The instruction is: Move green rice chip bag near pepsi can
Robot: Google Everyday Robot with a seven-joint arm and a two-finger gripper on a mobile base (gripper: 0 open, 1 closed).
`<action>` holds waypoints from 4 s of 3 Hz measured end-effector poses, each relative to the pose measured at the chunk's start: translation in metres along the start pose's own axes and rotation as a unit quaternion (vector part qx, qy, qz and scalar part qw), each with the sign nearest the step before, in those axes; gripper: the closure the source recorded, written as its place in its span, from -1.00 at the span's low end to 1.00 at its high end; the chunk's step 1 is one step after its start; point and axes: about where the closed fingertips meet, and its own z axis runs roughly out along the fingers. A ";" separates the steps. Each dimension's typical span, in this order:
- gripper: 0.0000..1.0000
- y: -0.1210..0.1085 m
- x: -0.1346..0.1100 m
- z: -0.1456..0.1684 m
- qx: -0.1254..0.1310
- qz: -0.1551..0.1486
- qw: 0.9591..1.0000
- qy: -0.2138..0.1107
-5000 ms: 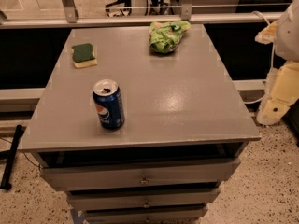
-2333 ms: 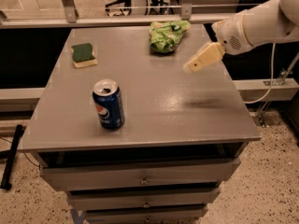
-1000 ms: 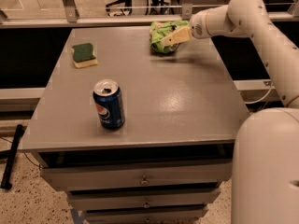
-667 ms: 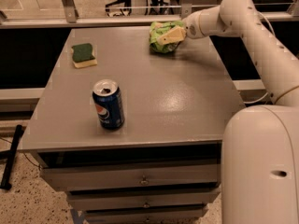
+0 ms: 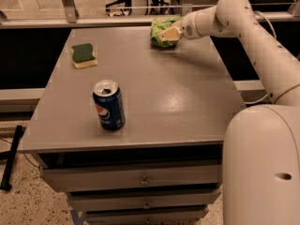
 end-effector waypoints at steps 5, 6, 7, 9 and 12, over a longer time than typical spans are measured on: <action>1.00 0.156 0.031 -0.145 -0.096 -0.045 0.991 -0.082; 1.00 0.200 0.026 -0.183 -0.130 -0.056 0.984 -0.111; 0.63 0.235 0.014 -0.209 -0.164 -0.069 0.975 -0.132; -0.28 0.273 0.003 -0.213 -0.203 -0.083 0.963 -0.154; -1.00 0.272 0.020 -0.199 -0.204 -0.069 0.965 -0.151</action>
Offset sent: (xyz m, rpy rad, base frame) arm -0.0950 -0.0174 0.0378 -0.0588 -0.1247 0.0680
